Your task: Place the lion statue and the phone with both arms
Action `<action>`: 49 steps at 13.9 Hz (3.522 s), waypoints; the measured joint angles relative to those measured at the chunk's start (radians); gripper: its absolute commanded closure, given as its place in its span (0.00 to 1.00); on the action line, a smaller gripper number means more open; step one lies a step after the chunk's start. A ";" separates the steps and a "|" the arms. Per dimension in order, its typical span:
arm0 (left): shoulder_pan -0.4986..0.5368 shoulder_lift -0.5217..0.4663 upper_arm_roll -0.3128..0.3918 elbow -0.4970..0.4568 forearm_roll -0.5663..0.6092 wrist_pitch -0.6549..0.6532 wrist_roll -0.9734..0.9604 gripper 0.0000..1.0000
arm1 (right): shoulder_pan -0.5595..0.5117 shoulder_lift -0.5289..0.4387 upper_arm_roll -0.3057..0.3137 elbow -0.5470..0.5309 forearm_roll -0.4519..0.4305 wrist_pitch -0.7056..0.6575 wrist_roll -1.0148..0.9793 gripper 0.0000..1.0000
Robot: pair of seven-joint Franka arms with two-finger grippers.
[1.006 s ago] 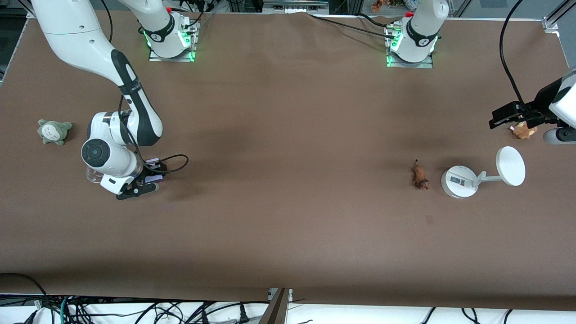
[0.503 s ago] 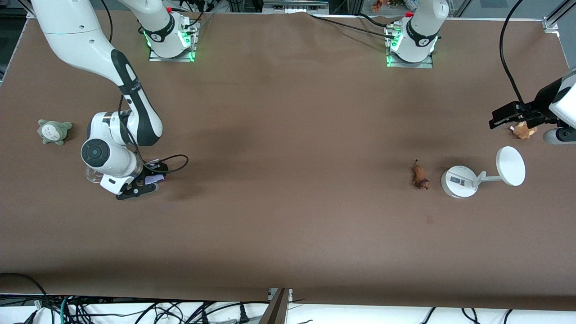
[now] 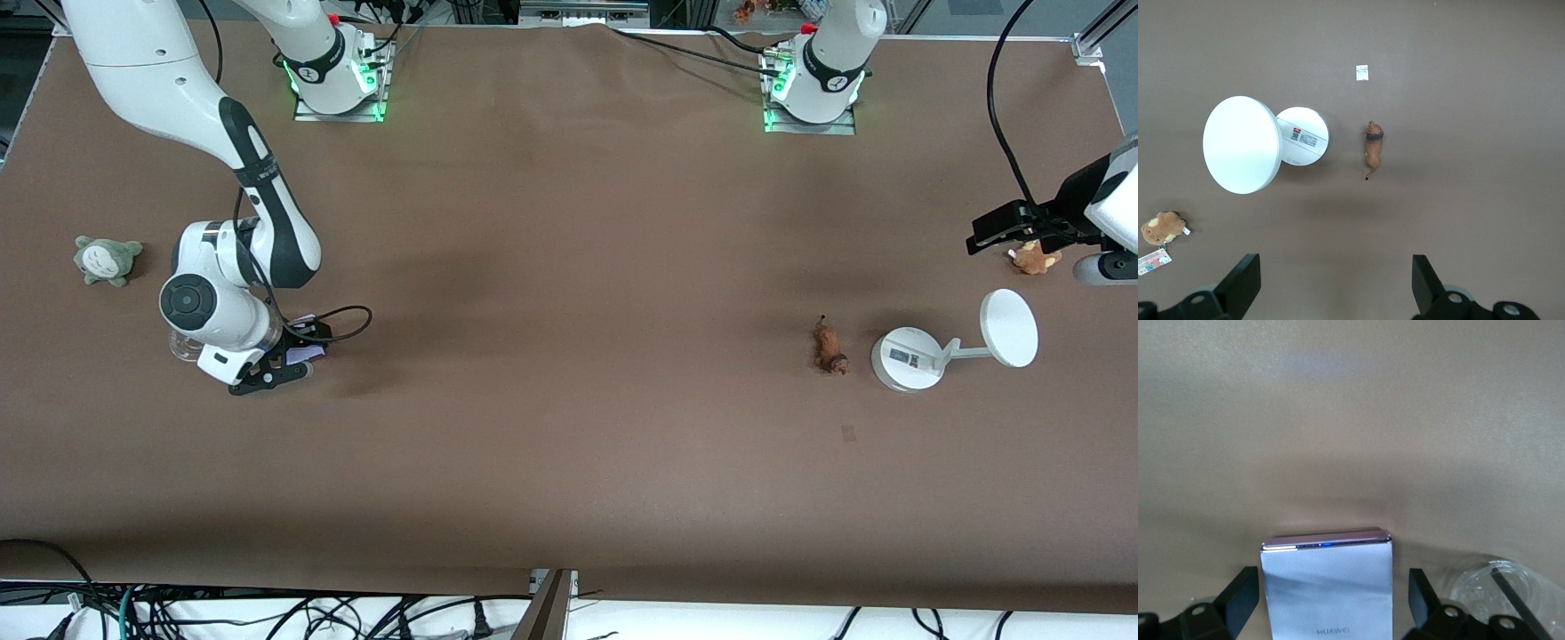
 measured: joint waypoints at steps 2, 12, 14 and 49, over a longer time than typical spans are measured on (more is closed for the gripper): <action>0.000 0.000 0.000 0.000 0.000 0.000 0.000 0.00 | 0.000 -0.005 0.004 0.000 0.000 0.000 0.000 0.01; 0.000 0.000 0.000 0.000 0.000 0.000 0.000 0.00 | 0.005 -0.055 0.092 0.049 0.001 -0.117 0.137 0.01; 0.000 0.000 0.000 0.000 0.000 0.000 0.000 0.00 | 0.006 -0.083 0.132 0.108 0.001 -0.225 0.212 0.01; -0.003 0.024 -0.006 0.046 0.000 0.002 0.000 0.00 | -0.032 -0.570 0.109 0.408 0.016 -1.012 0.316 0.00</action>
